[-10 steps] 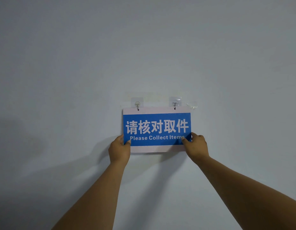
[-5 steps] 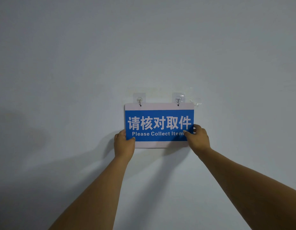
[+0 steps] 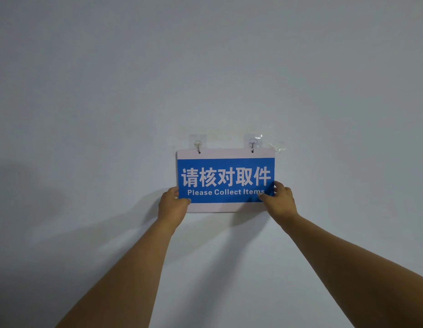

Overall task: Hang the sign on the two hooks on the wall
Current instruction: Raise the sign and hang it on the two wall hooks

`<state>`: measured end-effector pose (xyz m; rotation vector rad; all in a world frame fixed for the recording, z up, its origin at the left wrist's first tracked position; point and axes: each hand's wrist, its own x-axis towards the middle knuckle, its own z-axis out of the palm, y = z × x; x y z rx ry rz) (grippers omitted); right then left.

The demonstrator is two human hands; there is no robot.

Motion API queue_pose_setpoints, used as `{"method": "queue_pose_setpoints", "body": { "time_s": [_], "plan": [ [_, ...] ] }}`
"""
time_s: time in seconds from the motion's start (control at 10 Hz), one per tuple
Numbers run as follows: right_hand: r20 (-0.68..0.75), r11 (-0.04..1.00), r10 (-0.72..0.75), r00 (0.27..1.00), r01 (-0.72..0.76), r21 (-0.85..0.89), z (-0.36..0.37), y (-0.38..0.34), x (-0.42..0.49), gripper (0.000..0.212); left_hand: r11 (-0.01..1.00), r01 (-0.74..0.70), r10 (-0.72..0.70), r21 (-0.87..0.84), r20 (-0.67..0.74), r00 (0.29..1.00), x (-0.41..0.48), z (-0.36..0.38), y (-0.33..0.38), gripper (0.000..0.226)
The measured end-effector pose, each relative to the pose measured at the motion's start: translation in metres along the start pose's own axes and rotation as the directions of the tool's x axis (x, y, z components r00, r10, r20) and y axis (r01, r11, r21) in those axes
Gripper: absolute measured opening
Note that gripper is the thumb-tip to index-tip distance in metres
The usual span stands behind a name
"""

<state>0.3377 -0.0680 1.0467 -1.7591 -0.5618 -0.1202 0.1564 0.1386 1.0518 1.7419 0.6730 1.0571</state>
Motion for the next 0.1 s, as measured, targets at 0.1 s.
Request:
{"method": "queue_pose_setpoints", "body": {
  "time_s": [0.1],
  "plan": [
    [-0.002, 0.999, 0.032, 0.999, -0.032, 0.015, -0.0035, -0.0022, 0.0024, 0.067, 0.999, 0.031, -0.031, 0.024, 0.012, 0.999, -0.0039, 0.0013, -0.0065, 0.056]
  ]
}}
